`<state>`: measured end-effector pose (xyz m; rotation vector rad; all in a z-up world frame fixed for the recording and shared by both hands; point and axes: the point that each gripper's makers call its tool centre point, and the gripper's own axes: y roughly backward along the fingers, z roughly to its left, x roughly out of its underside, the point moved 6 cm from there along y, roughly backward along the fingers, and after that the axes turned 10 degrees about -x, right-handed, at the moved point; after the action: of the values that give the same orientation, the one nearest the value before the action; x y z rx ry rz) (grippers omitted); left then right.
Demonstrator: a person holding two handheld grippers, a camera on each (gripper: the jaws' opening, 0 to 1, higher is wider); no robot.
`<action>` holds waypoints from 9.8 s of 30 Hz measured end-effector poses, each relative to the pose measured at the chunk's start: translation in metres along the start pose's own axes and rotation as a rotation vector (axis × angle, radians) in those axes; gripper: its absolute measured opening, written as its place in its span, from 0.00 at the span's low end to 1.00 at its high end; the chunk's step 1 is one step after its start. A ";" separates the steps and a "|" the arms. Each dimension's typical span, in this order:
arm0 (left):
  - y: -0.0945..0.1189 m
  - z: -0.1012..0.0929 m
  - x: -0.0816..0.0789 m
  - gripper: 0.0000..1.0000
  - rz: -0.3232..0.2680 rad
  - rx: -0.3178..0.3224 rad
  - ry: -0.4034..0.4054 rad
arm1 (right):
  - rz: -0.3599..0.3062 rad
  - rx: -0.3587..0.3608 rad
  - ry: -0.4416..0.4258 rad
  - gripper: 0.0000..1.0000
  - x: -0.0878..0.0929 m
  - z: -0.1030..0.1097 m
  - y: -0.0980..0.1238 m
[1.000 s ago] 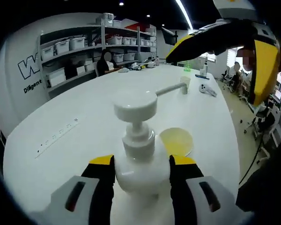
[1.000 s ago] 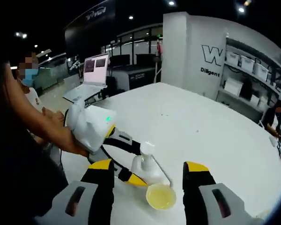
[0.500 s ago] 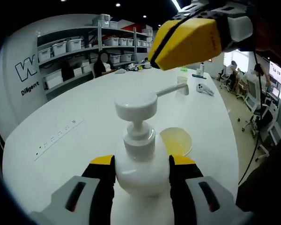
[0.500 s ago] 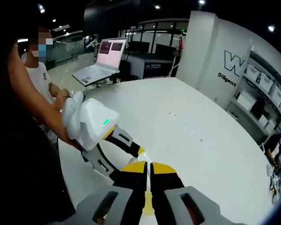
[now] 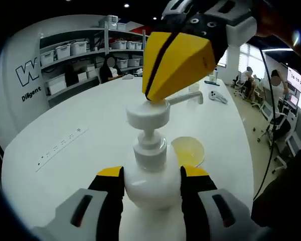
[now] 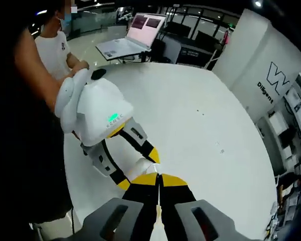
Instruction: Hold the bottle steady, press the pump all the way down and release, and repeat the specified number of times to dispense into the cup
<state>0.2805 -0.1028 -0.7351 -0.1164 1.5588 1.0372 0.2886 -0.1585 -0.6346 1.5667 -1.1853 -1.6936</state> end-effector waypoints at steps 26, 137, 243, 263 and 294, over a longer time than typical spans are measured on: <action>-0.003 0.002 0.001 0.42 -0.006 0.055 0.094 | 0.332 -0.224 -0.121 0.00 -0.013 -0.019 -0.009; -0.005 0.004 0.004 0.43 0.078 0.124 0.002 | 0.419 -0.241 -0.285 0.00 -0.013 -0.017 -0.010; -0.008 0.004 0.022 0.42 0.114 0.143 -0.042 | 0.430 -0.248 -0.431 0.00 -0.013 -0.019 -0.013; -0.008 0.002 0.017 0.44 0.107 0.131 -0.119 | 0.533 -0.222 -0.390 0.00 -0.015 -0.014 -0.021; -0.012 0.001 0.001 0.44 0.050 0.040 -0.018 | 0.431 -0.236 -0.331 0.00 -0.013 -0.025 -0.013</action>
<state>0.2877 -0.1088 -0.7425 -0.0408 1.5723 1.0427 0.3177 -0.1472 -0.6375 0.8363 -1.3114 -1.7549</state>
